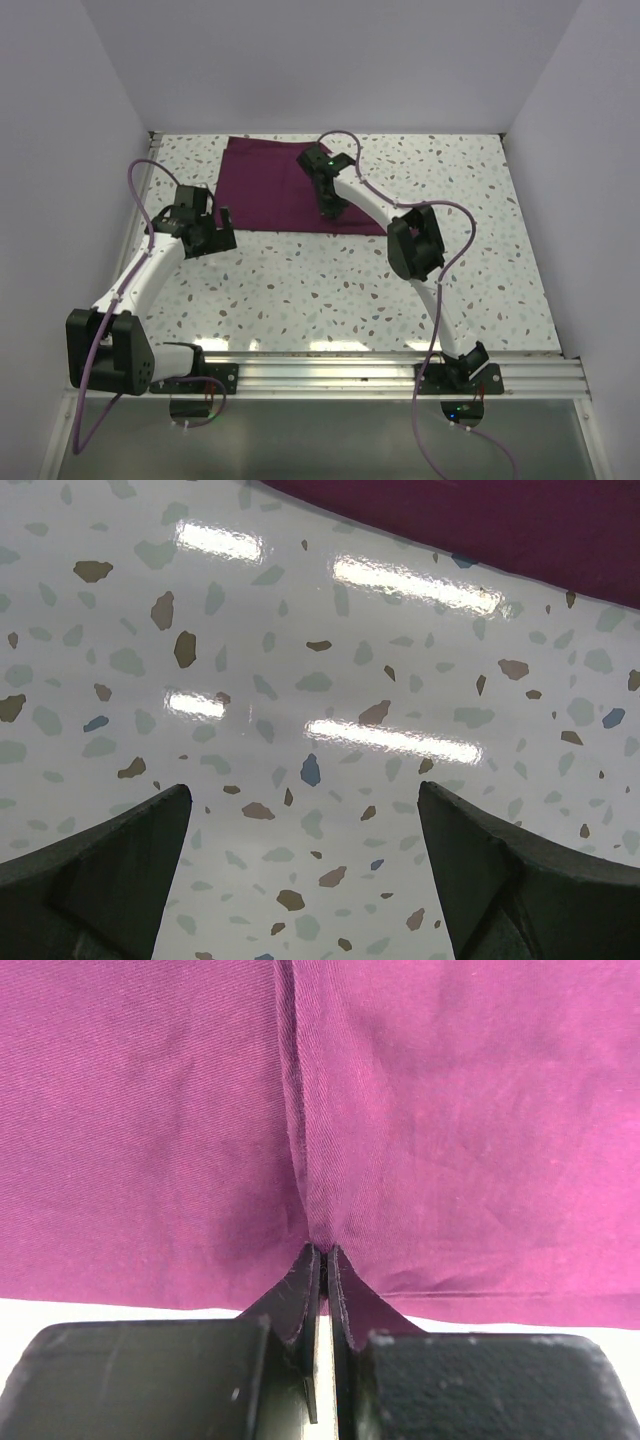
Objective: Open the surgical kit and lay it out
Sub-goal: Open the surgical kit at the center of the board.
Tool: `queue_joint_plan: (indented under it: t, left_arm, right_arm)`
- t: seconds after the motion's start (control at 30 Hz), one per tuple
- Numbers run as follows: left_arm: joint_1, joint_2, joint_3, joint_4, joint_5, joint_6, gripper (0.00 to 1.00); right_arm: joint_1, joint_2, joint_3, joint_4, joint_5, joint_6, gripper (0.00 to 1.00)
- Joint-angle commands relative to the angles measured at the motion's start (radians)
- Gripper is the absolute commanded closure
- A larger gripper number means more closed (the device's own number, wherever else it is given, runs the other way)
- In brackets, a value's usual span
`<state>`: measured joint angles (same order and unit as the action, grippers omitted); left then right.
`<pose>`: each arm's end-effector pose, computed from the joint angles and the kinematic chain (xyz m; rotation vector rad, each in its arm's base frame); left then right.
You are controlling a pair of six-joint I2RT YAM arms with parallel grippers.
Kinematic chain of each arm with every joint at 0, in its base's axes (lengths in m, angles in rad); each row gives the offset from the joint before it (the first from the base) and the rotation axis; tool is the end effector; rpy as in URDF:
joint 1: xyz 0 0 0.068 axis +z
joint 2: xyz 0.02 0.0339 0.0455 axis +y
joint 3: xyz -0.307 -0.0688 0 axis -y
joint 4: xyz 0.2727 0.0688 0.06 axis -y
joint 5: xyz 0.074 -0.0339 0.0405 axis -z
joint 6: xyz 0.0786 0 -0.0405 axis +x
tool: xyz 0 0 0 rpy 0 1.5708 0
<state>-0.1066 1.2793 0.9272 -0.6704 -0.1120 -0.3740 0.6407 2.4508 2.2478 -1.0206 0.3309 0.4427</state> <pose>0.2870 -0.0219 0.2400 -0.3847 2.5547 -0.0322 0.4853 0.3300 0.1734 -0.1863 2.6680 -0.1408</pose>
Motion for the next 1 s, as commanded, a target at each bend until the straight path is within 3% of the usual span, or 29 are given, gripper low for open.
queue_joint_plan:
  t: [0.0, 0.23, 0.53, 0.6, 0.63, 0.7, 0.73, 0.97]
  left_arm:
    - [0.004, 0.003, 0.007, 0.031, -0.005, 0.020, 0.00]
    - [0.004, 0.012, 0.042, 0.011, -0.006, 0.018, 0.00]
    - [0.002, 0.015, 0.071, -0.020, 0.014, 0.009, 0.00]
    - [0.002, 0.018, 0.079, -0.034, 0.024, 0.006, 0.00]
    - [0.004, 0.020, 0.081, -0.038, 0.026, 0.006, 0.00]
    - [0.004, 0.015, 0.090, -0.055, 0.029, 0.006, 0.00]
    - [0.004, 0.014, 0.093, -0.061, 0.029, 0.007, 0.00]
    - [0.002, -0.006, 0.081, -0.084, 0.014, -0.002, 0.00]
  right_arm:
    - [-0.010, -0.056, 0.052, -0.032, 0.034, -0.025, 1.00]
    - [-0.091, -0.104, 0.079, -0.006, 0.071, -0.030, 1.00]
    - [-0.323, -0.032, 0.249, 0.094, 0.132, -0.078, 1.00]
    - [-0.352, -0.007, 0.269, 0.132, 0.160, -0.081, 0.89]
    - [-0.375, -0.004, 0.266, 0.184, 0.201, -0.085, 0.78]
    - [-0.394, -0.010, 0.224, 0.288, 0.253, -0.097, 0.07]
    - [-0.401, -0.012, 0.217, 0.315, 0.278, -0.102, 0.02]
    - [-0.411, -0.082, 0.179, 0.346, 0.217, -0.087, 0.02]
